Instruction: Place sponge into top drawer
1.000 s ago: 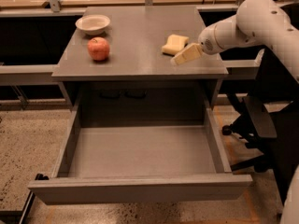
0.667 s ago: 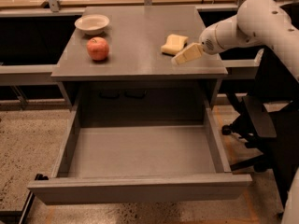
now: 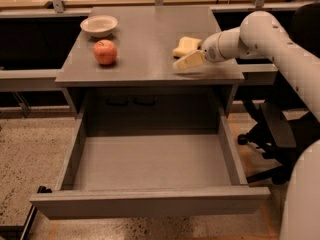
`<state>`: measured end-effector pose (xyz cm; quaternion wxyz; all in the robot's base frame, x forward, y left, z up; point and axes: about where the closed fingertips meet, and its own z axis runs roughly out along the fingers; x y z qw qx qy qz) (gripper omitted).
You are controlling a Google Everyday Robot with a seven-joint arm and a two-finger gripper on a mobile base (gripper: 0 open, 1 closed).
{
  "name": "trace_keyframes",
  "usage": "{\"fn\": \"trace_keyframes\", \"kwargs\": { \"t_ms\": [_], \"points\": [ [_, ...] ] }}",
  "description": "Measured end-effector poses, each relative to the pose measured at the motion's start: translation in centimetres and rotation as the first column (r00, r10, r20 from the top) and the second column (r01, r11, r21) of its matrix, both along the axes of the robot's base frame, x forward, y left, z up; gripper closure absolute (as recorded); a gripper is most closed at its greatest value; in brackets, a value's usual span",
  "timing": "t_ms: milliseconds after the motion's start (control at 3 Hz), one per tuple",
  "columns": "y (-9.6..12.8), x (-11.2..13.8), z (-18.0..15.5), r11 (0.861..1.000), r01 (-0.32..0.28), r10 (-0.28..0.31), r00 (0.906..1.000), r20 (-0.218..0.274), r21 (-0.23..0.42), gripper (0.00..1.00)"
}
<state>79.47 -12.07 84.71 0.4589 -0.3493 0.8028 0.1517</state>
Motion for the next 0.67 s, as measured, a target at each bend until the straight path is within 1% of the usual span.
{"fn": "trace_keyframes", "kwargs": {
  "t_ms": [333, 667],
  "points": [
    [0.2, 2.8, -0.7, 0.999, -0.001, -0.001, 0.9996, 0.028, 0.050, 0.00],
    [0.4, 5.0, -0.6, 0.998, -0.009, 0.004, 0.9980, 0.063, 0.066, 0.00]
  ]
}}
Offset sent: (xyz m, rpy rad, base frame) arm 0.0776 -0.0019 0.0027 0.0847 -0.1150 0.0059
